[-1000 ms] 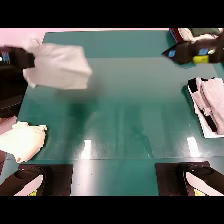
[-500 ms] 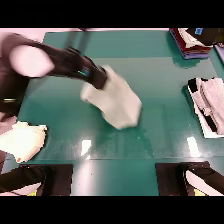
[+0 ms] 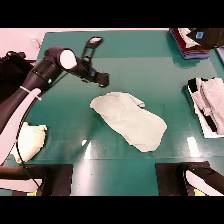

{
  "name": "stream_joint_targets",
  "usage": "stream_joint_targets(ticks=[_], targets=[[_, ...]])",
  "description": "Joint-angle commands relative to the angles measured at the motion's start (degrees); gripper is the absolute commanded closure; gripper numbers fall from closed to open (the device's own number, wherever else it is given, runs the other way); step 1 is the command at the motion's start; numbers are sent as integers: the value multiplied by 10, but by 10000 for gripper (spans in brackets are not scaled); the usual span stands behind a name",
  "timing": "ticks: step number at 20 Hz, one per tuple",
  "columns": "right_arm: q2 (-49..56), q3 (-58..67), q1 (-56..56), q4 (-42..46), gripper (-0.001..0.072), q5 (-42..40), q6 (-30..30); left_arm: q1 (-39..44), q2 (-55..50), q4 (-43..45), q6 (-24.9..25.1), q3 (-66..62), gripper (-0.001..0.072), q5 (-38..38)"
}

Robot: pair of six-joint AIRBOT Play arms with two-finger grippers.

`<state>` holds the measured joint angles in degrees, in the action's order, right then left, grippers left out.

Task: Fold the shirts.

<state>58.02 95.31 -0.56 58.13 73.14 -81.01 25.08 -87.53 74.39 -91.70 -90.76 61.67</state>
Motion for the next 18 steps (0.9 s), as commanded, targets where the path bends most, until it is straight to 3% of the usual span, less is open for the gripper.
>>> stream_joint_targets(ticks=[1,5,8,9,10,11,16,17,18], targets=[[0,0,0,0,697,13,0,-86,-41,-87,9,50,-12,14],[0,0,0,0,697,17,0,-85,-81,-131,71,111,-12,0],[0,-4,1,6,697,31,0,-76,-93,-140,80,116,-9,-29],[0,-16,6,21,697,43,0,-76,-92,-150,80,115,194,-35],[0,-38,20,25,697,65,0,-76,-92,-152,80,115,487,-37],[-1,-66,40,24,696,86,0,-76,-92,-152,81,115,677,-37],[-2,-285,177,34,695,130,0,-76,-76,-129,91,82,683,-26],[-2,-343,208,34,625,126,1,-76,-72,-127,99,67,683,-23],[-2,-399,233,33,355,112,1,-76,-68,-127,99,55,683,-19]])
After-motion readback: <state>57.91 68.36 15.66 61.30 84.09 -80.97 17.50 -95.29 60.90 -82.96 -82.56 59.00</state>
